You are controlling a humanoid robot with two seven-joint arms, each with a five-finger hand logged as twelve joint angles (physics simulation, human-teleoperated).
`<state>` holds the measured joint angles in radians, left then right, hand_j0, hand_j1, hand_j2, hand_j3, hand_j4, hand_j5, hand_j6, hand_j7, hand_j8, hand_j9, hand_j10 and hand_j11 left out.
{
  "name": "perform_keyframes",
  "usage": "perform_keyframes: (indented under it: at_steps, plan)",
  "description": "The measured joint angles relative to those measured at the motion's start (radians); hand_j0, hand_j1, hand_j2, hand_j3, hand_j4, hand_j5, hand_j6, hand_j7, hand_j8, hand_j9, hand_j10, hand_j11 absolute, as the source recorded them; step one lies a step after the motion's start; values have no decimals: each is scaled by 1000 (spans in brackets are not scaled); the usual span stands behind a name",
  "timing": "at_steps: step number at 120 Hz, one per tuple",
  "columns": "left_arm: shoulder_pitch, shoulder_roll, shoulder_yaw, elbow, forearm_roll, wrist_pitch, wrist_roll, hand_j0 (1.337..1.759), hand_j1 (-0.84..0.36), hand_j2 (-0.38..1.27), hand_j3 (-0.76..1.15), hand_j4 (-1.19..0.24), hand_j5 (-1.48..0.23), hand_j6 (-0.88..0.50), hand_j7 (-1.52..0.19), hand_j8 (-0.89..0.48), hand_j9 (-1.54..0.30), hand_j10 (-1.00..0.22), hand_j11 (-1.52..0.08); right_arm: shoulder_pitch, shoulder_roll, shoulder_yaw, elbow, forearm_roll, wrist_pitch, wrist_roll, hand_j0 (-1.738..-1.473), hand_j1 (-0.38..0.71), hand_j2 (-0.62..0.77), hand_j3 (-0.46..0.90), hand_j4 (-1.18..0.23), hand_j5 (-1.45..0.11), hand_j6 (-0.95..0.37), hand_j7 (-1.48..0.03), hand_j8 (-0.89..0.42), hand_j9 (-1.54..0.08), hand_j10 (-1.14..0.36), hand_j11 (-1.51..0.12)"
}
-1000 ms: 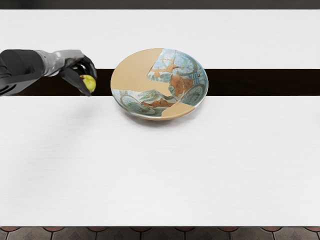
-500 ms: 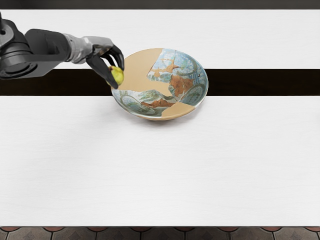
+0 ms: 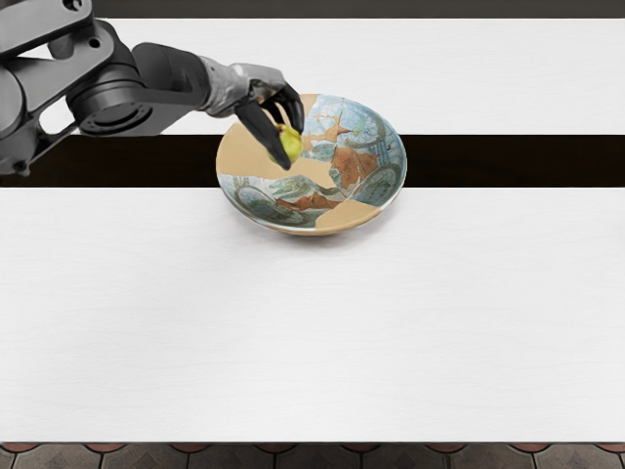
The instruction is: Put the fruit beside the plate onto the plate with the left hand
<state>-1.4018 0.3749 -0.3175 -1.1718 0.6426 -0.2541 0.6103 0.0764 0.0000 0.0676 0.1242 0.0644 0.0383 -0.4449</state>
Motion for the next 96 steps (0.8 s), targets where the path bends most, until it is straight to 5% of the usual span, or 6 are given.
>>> perform_keyframes:
  at_steps: [77,96]
  plan:
    - [-52,-209,11,379,13,-91,-2,1645,-330,356,0,-775,-1252,-331,-1171,-297,-1141,-525,-1163,8,0,-9,0,-1,0,-1,-1658,-349,0,0,0,0,-1,0,0,0,0,0]
    - [-52,-211,12,422,15,-107,-4,1645,-324,348,0,-780,-1248,-337,-1170,-304,-1143,-529,-1166,13,0,-13,0,0,0,-1,-1658,-349,0,0,0,0,-1,0,0,0,0,0]
